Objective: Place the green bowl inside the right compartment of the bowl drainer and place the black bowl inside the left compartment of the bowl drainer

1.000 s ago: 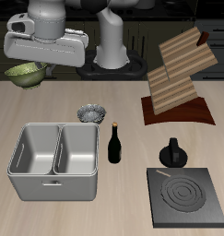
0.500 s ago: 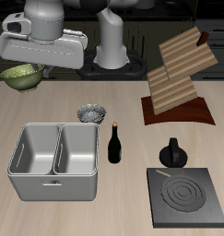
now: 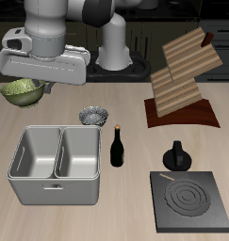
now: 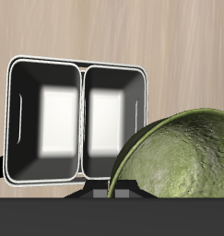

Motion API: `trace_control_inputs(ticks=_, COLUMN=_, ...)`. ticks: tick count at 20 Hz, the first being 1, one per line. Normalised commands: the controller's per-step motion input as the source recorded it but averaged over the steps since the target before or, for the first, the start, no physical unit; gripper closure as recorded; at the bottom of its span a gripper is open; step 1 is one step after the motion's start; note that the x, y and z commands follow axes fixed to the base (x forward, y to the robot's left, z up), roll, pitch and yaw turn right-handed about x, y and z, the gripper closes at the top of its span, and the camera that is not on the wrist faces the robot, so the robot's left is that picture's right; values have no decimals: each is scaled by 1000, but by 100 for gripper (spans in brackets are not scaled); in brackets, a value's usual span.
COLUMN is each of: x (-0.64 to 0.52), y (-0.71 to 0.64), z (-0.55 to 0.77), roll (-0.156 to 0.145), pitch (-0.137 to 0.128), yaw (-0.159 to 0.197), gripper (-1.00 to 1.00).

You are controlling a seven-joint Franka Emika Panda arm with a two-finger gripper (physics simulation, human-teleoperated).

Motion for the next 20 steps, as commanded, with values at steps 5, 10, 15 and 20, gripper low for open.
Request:
trace_control_inputs(ticks=5, x=34, y=41, z=-379, roll=19, pitch=32, yaw=-4, gripper=100)
trace_control_inputs(ticks=10, x=24, y=59, z=-354, roll=16, pitch=32, yaw=-14, gripper=100)
trace_control_inputs(ticks=15, x=-10, y=55, z=-313, roll=16, pitch=28, yaw=-16, gripper=100)
trace_control_inputs(ticks=20, x=-14, y=79, z=-286, roll=12, pitch=27, yaw=-21, gripper=100)
